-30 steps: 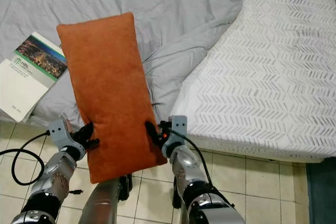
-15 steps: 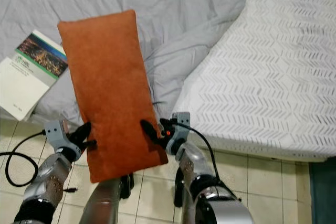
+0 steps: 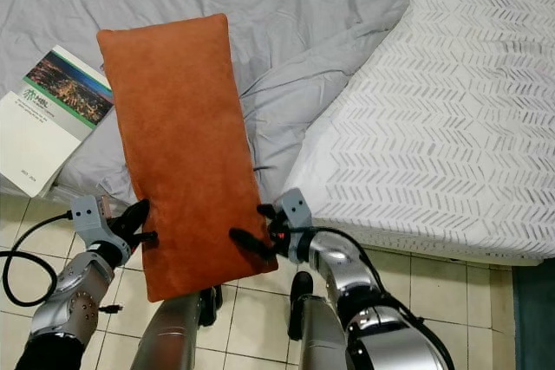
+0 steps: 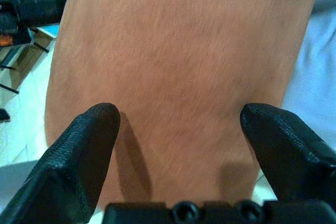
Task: Clean up the room
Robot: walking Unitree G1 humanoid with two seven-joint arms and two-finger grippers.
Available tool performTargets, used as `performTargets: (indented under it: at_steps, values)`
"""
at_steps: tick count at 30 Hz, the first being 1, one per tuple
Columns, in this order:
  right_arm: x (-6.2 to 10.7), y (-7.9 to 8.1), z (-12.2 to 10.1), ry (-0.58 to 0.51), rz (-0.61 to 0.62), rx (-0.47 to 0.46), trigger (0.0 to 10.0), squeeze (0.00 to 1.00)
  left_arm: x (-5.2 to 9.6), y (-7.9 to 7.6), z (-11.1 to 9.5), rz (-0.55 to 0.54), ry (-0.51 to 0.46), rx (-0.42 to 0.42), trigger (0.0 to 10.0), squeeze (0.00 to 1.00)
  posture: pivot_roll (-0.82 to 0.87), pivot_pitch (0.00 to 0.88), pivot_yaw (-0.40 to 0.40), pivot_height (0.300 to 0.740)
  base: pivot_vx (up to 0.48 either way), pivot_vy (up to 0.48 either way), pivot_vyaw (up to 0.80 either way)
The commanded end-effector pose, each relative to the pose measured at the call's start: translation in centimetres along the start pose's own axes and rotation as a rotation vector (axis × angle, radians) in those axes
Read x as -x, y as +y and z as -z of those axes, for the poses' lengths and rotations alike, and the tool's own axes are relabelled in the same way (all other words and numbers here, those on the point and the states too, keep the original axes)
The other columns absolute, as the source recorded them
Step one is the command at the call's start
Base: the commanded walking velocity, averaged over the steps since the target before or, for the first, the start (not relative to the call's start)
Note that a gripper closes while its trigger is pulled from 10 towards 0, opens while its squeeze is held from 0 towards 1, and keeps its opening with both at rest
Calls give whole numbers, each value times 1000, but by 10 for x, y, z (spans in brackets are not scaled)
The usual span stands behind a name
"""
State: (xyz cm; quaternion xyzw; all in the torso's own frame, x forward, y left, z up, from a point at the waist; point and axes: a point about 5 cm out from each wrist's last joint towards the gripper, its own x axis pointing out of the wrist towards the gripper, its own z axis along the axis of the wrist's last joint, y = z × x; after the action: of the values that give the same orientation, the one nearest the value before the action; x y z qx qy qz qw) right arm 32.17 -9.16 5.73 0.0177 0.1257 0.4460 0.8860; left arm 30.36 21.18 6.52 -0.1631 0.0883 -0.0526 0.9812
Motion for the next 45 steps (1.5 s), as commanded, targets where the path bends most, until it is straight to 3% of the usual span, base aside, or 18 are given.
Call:
performTargets:
  at_steps: [1, 3, 6, 10, 12, 19, 20, 21, 28, 33, 36, 45]
  values:
    - [0, 14, 27, 53, 9, -118, 10000, 0, 8, 2, 21, -18, 87, 4, 0, 0, 165, 610, -27, 740, 0, 0, 0]
    - [-2, 16, 30, 51, 19, -138, 10000, 0, 8, 1, 21, -17, 88, 4, 0, 0, 165, 610, -26, 740, 0, 0, 0]
    - [-14, 34, 40, 65, 36, -209, 10000, 0, 6, -1, 21, -12, 91, 0, 0, 0, 184, 613, -11, 740, 0, 0, 0]
    - [-17, 39, 43, 74, 39, -208, 10000, 0, 6, -1, 20, -10, 91, 0, 0, 0, 184, 613, -11, 740, 0, 0, 0]
    - [-26, 50, 45, 73, 62, -258, 10000, 0, 6, -2, 19, -4, 90, -5, 0, 0, 201, 608, 2, 740, 0, 0, 0]
    - [-38, 61, 44, 59, 110, -365, 10000, 0, 6, -3, 17, 4, 88, -9, 0, 0, 210, 605, 8, 740, 0, 0, 0]
    - [-42, 65, 44, 59, 119, -404, 3765, 0, 6, -4, 17, 9, 88, -8, 0, 0, 210, 602, 8, 740, 0, 0, 0]
    - [-45, 68, 44, 57, 123, -447, 0, 0, 6, -7, 18, 17, 91, -6, 0, 0, 204, 599, 4, 740, 0, 0, 0]
    - [-50, 72, 42, 30, 143, -582, 0, 0, 6, -16, 25, 41, 115, 33, 0, 0, 198, 594, -6, 740, 0, 0, 0]
    - [-47, 69, 44, 24, 178, -632, 0, 0, 9, -19, 34, 48, 153, 66, 0, 0, 199, 596, -8, 740, 0, 0, 0]
    - [-42, 64, 47, 17, 197, -656, 0, 0, 12, -20, 42, 43, 189, 44, 0, 0, 197, 593, -12, 740, 0, 0, 0]
    - [-18, 29, 48, -5, 352, -576, 0, 0, 13, -24, 38, 58, 159, -15, 0, 0, 135, 548, -54, 740, 0, 0, 0]
